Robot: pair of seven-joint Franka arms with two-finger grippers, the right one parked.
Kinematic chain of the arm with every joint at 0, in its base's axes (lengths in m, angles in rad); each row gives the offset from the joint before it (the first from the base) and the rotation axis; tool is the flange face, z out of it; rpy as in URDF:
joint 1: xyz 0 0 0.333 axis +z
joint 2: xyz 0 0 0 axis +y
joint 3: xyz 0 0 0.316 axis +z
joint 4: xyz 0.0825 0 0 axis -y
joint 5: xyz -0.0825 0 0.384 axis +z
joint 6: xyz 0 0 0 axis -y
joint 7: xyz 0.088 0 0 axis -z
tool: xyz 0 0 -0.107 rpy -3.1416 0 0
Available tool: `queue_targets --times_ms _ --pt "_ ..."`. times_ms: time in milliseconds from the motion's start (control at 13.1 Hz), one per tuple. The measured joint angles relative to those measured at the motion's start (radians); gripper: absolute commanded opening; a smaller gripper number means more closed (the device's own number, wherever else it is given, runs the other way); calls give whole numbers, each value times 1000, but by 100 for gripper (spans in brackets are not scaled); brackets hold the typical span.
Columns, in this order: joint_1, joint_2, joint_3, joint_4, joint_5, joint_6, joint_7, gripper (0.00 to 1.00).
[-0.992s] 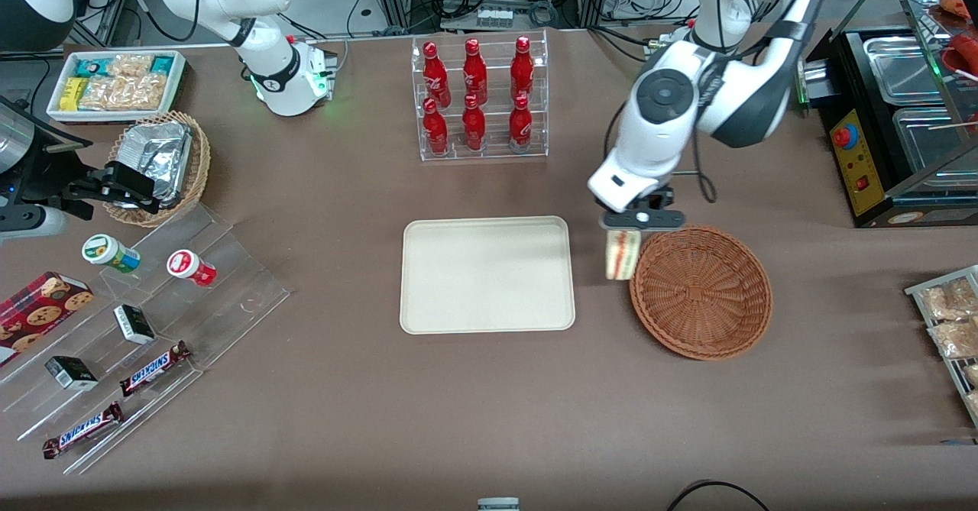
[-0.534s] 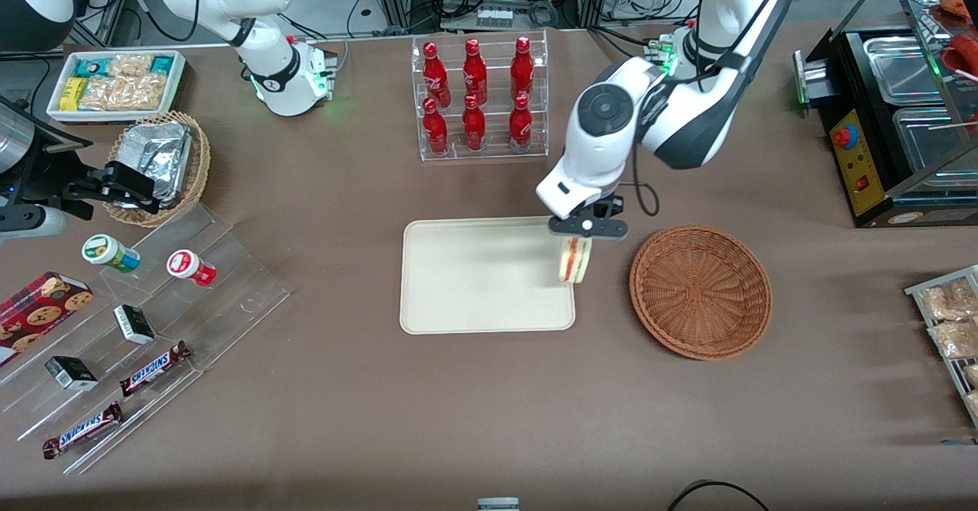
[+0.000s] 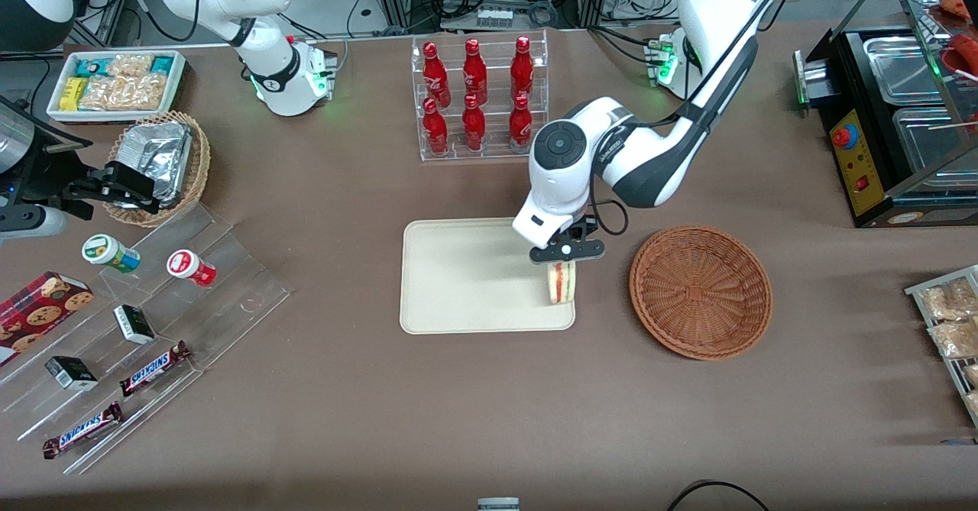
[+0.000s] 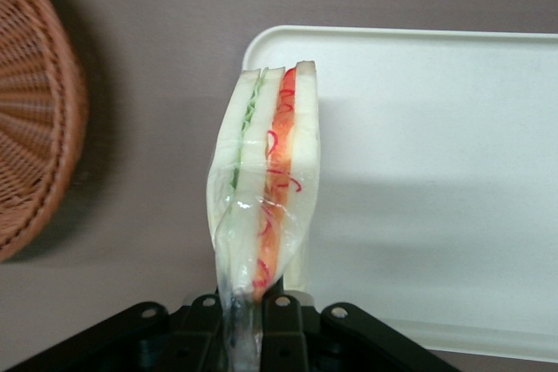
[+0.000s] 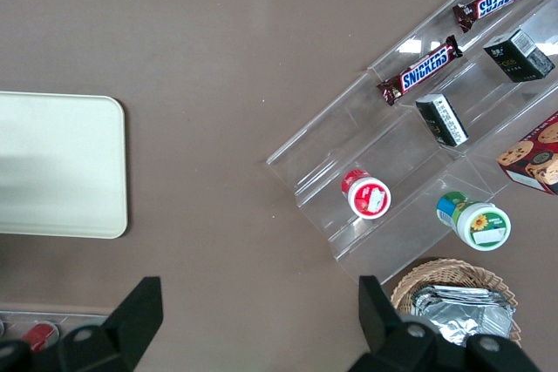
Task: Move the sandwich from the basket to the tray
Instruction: 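Lower the sandwich onto the middle of the cream tray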
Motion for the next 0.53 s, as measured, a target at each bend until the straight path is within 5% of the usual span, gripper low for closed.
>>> queue_targets --times_ms 534 --pt "-1 95 -61 55 13 84 -33 0"
